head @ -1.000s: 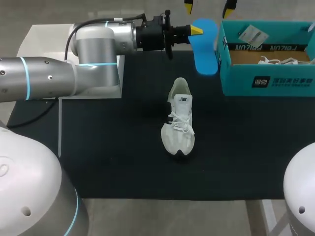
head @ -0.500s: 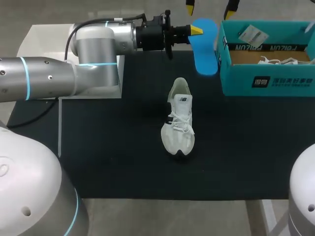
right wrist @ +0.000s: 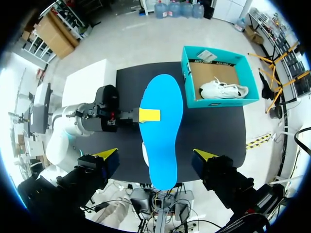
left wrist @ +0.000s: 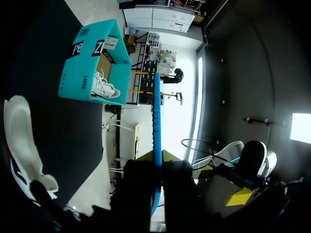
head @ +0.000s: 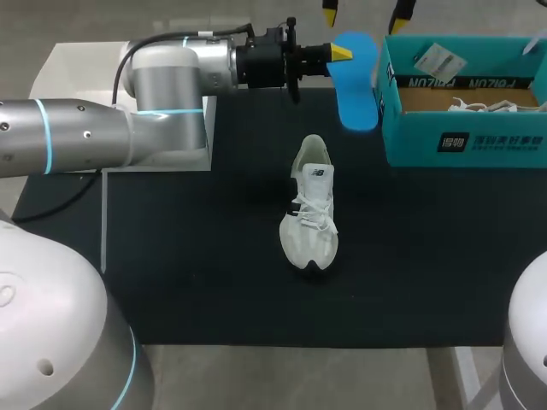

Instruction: Take the shoe out of the shoebox, open the shoe tongue, remove and reinsert the insole, then place the shoe into the shoebox

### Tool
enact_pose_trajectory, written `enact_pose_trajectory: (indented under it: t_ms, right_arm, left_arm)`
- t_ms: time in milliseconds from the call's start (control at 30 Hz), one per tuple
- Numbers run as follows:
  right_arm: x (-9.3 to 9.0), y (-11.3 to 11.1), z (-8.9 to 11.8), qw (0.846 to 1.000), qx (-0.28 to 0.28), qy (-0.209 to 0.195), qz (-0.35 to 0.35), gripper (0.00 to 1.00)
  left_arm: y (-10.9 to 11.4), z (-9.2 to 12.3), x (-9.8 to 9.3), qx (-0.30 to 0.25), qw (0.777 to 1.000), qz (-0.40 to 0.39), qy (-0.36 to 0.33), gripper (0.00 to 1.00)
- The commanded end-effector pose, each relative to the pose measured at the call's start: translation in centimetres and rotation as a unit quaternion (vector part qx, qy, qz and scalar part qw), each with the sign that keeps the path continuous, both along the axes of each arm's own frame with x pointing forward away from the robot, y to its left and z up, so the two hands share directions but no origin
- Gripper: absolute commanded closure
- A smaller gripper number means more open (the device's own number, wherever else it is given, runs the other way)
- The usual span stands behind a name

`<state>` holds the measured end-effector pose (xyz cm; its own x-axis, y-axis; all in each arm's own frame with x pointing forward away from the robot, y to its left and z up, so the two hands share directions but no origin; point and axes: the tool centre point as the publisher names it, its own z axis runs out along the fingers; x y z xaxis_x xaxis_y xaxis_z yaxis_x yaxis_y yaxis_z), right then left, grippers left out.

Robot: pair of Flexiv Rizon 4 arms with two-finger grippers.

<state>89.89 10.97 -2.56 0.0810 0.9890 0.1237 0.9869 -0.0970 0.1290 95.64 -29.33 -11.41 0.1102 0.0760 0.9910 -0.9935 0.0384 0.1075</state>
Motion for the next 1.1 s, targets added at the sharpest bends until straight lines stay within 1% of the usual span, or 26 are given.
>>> enact_pose_trajectory:
  t_ms: [33, 967, 1033, 1100]
  right_arm:
    - [0.0, 0.0, 0.0, 1.0, 0.0, 0.0, 0.0, 0.0]
    - [0.0, 0.0, 0.0, 1.0, 0.0, 0.0, 0.0, 0.0]
    - [-0.3, -0.7, 0.0, 0.999, 0.047, -0.013, 0.003, 0.0]
    - [-0.5, -1.4, -0.5, 0.998, 0.06, -0.012, 0.002, 0.0]
  left_arm:
    - [0.0, -0.1, 0.1, 0.0, 1.0, -0.001, 0.0, 1.0]
    - [0.0, -0.1, 0.1, 0.0, 1.0, -0.001, 0.0, 1.0]
    - [0.0, -0.1, 0.1, 0.0, 1.0, -0.001, 0.0, 1.0]
    - [0.0, -0.1, 0.1, 0.0, 1.0, -0.001, 0.0, 1.0]
